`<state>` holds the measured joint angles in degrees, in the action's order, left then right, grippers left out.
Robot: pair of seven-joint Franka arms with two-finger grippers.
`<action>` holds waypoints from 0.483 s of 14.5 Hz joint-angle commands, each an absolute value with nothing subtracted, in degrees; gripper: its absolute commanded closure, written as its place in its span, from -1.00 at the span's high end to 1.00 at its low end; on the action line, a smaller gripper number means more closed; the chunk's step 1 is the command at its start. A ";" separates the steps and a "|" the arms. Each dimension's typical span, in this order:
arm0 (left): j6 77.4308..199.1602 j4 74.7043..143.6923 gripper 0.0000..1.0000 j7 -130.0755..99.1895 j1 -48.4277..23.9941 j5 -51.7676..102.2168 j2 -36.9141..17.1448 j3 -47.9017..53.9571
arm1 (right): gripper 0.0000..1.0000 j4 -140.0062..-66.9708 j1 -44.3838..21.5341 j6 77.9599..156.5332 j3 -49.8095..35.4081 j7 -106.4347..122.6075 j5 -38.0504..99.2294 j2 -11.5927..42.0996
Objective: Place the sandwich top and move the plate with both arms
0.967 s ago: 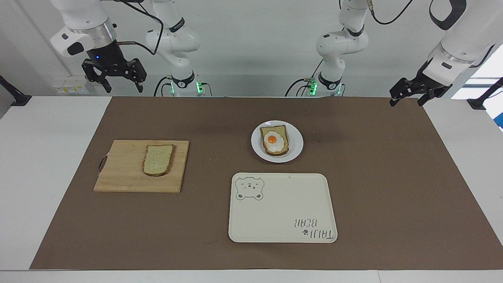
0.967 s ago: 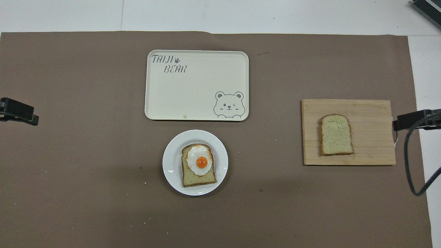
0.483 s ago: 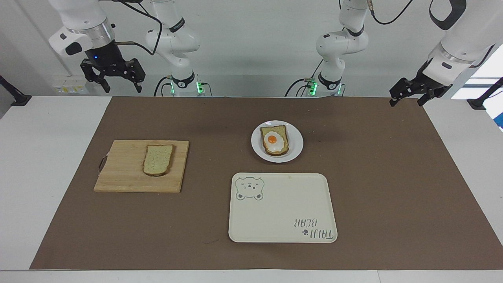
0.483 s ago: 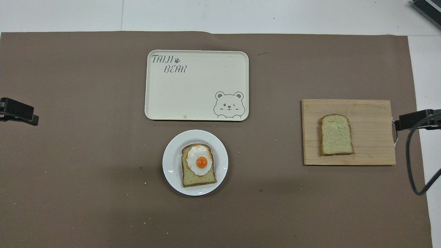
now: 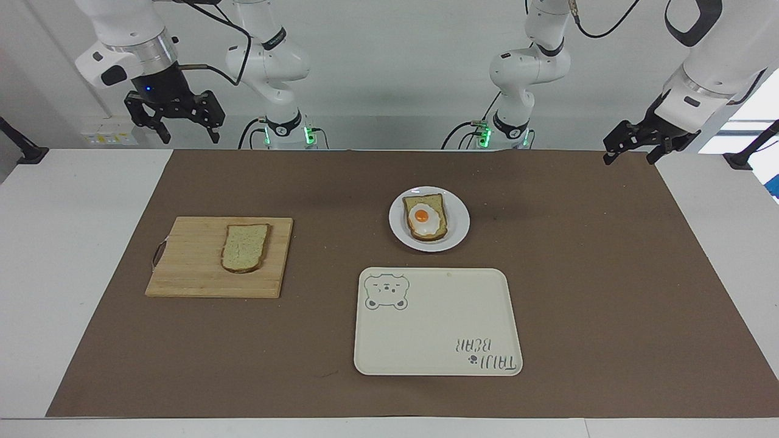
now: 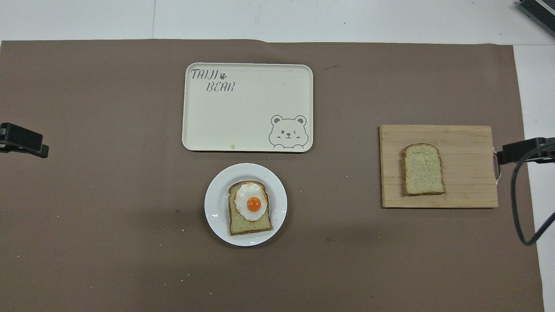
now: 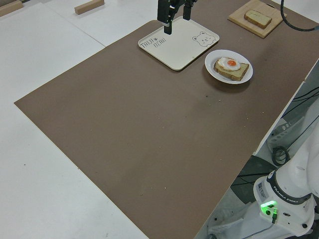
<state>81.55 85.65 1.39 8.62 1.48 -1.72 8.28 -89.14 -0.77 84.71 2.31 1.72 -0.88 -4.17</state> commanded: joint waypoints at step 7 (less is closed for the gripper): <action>81.39 86.04 1.00 0.88 9.05 1.23 -0.88 8.53 | 1.00 -91.49 0.00 84.82 2.64 2.72 -0.35 -5.98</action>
<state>81.55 85.65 1.39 8.62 1.48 -1.72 8.28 -89.51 -0.49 84.66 2.70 1.72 -0.87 -4.32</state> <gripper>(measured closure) 0.000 0.000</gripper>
